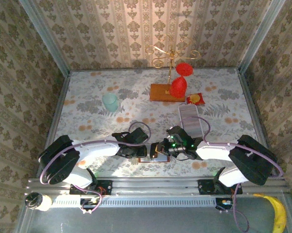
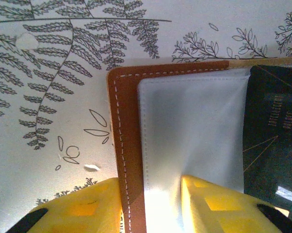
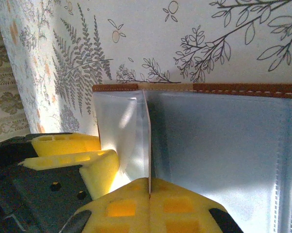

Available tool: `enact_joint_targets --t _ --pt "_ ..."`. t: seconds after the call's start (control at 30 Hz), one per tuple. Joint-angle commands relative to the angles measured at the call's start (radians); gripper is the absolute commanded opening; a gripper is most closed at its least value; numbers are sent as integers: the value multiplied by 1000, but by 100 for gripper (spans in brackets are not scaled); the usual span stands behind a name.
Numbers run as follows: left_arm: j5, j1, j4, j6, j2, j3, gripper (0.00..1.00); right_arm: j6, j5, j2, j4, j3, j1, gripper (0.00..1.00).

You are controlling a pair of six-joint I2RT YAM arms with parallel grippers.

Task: Put the credit cards into the card holder
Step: Insert the credit card into the card slot.

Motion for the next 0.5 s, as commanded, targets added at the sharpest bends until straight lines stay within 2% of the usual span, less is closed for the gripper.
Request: enact_joint_targets --t 0.0,0.3,0.47 --pt "4 -9 -28 -8 -2 -27 35 15 -36 21 -14 -17 17 0" --pt "-14 -9 -8 -38 -17 -39 41 20 -64 34 -1 -16 26 0" --pt "-21 -11 62 -84 -57 -79 44 25 -68 58 -12 -10 26 0"
